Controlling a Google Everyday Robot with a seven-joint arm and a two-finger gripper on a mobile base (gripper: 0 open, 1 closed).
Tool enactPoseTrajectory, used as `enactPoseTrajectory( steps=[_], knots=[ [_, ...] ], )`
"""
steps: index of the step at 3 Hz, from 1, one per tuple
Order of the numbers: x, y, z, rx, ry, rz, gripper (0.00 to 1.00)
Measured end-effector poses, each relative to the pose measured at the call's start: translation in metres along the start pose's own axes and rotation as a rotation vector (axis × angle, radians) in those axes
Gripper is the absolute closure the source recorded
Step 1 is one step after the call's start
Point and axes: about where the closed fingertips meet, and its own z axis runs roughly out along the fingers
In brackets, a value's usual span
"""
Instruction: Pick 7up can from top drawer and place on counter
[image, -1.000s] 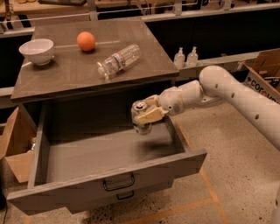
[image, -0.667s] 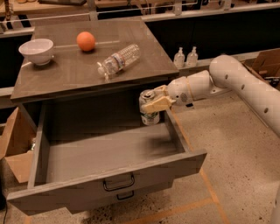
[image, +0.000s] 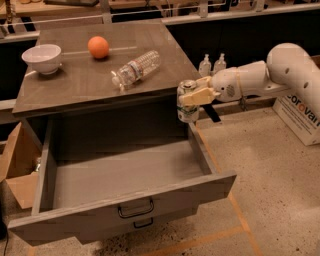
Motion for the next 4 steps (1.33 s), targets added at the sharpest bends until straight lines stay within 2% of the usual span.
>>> enactPoseTrajectory(
  steps=[2,4],
  knots=[
    [-0.038,-0.017,-0.045,0.09,-0.06,-0.007,1.0],
    [-0.089,-0.033,-0.05,0.14,-0.112,-0.041,1.0]
  ],
)
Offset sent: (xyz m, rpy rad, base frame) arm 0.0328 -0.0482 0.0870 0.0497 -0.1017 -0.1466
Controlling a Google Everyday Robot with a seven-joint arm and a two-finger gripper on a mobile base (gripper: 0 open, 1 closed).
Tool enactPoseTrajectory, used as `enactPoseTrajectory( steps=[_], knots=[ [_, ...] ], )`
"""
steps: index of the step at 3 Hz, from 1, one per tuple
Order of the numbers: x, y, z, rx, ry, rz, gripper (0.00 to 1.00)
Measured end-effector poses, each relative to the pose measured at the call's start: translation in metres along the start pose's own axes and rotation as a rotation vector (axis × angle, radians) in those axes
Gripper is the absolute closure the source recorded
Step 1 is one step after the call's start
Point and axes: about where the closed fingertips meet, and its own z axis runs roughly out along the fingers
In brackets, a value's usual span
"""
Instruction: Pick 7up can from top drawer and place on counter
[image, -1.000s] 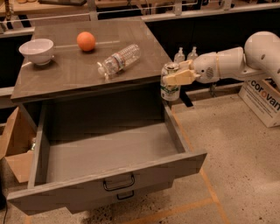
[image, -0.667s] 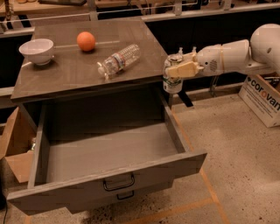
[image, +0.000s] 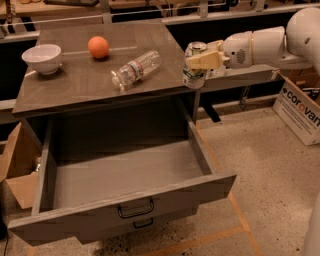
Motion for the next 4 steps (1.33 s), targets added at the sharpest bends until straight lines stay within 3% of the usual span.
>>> enactPoseTrajectory(
  steps=[2,4],
  knots=[
    [-0.041,-0.006,0.039,0.01,-0.016,-0.01,1.0],
    [-0.056,-0.004,0.088,-0.006,-0.014,-0.024,1.0]
  ],
)
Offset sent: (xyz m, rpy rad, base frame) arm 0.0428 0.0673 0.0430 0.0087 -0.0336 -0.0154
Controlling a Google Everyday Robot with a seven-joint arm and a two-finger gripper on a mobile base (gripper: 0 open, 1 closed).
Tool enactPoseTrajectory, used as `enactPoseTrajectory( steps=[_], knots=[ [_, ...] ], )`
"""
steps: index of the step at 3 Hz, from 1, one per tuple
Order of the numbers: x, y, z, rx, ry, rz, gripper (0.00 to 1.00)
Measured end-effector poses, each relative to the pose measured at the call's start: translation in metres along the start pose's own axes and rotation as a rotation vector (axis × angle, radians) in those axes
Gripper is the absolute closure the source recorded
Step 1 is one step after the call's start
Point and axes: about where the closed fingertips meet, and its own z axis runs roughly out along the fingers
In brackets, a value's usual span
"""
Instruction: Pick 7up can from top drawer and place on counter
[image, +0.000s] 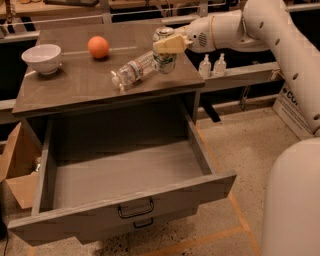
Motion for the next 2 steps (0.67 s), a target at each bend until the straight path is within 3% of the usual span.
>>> enactPoseTrajectory(
  steps=[2],
  knots=[
    [-0.003,0.015,0.053,-0.042,0.007,-0.023,1.0]
  ],
)
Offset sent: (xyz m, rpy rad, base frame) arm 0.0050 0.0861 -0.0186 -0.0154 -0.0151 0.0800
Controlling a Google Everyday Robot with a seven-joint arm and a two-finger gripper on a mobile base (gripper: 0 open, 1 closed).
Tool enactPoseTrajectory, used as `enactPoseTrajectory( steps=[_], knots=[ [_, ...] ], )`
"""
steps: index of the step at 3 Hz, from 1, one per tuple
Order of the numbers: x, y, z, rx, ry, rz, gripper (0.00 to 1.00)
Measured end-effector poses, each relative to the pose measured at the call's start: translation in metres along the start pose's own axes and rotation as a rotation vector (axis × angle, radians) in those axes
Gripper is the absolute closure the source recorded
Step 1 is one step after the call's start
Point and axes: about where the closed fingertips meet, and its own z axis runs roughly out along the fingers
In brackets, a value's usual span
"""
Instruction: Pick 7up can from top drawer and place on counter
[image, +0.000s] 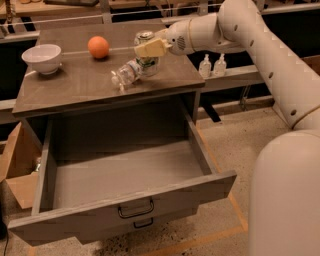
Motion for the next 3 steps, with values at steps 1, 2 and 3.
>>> enactPoseTrajectory(
  steps=[1,2,3],
  knots=[
    [-0.005,0.01,0.024,-0.027,-0.003,-0.016,1.0],
    [-0.012,0.021,0.045,-0.049,-0.019,-0.03,0.84],
    [-0.012,0.03,0.06,-0.063,-0.045,-0.046,0.6]
  ],
)
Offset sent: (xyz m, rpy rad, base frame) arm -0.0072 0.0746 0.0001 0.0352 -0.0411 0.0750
